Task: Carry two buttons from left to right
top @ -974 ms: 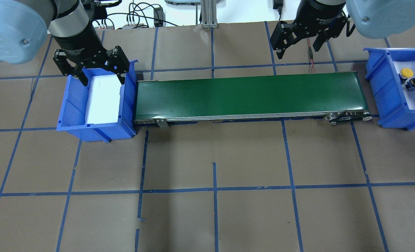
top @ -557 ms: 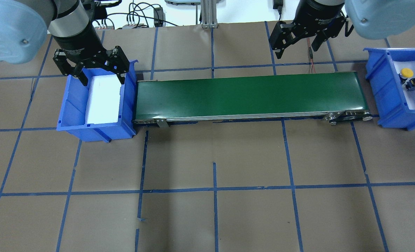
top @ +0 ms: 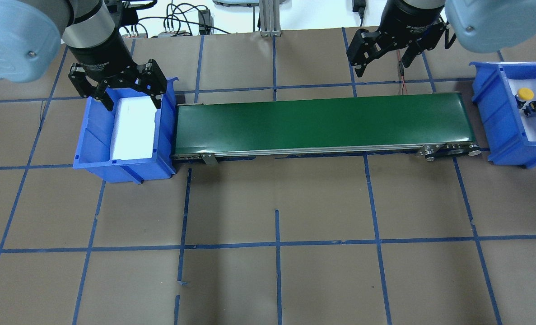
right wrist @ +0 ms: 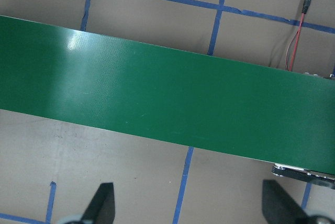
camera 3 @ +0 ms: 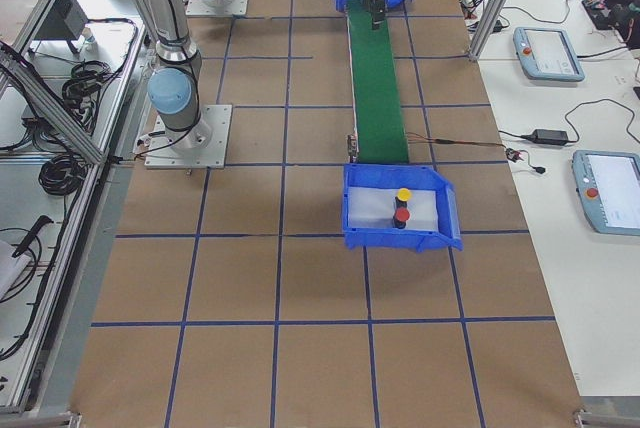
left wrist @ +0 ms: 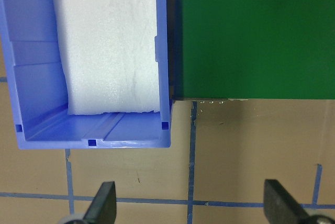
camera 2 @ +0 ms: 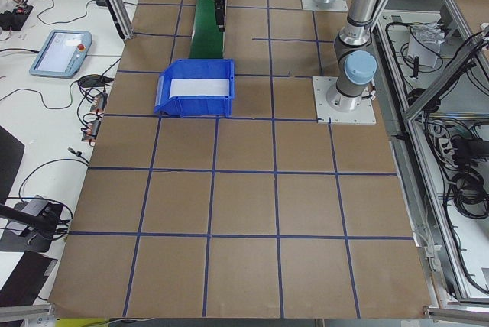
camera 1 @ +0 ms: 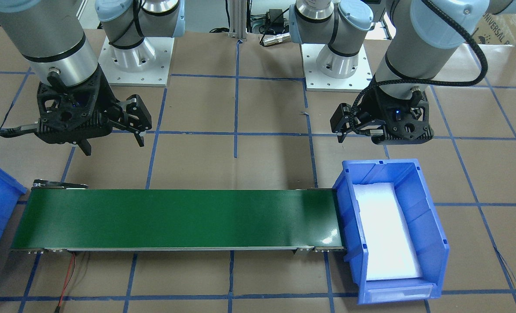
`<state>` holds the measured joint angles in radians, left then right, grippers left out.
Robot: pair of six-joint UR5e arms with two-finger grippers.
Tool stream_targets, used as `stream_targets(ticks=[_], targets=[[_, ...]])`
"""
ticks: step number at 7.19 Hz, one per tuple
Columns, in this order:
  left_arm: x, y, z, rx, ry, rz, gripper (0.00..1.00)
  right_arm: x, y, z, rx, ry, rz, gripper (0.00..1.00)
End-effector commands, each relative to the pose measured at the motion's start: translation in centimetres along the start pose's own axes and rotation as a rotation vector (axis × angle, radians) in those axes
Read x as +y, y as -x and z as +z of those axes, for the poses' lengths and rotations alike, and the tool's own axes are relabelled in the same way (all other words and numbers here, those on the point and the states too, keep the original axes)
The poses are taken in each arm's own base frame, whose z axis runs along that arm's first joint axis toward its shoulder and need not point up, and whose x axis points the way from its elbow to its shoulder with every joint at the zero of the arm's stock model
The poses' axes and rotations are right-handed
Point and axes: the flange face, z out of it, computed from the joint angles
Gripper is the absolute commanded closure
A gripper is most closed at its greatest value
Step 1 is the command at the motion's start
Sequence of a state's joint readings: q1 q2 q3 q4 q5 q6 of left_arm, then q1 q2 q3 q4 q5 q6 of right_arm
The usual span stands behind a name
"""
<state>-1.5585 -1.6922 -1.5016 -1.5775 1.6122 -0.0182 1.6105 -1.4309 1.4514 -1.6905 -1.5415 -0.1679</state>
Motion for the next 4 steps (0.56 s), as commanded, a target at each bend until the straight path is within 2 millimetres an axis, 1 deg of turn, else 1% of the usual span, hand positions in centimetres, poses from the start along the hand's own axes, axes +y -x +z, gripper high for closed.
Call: stream_targets(ticks=[1, 4], targets=[[0.02, 0.01, 0.01, -0.002, 0.001, 0.001, 0.00, 0.09, 0.06, 0.27, -0.005, 0.005, -0.002, 0.00], [0.02, 0.01, 0.01, -0.002, 0.001, 0.001, 0.00, 0.00, -0.16, 0.55, 0.004, 0.013, 0.002, 0.00]])
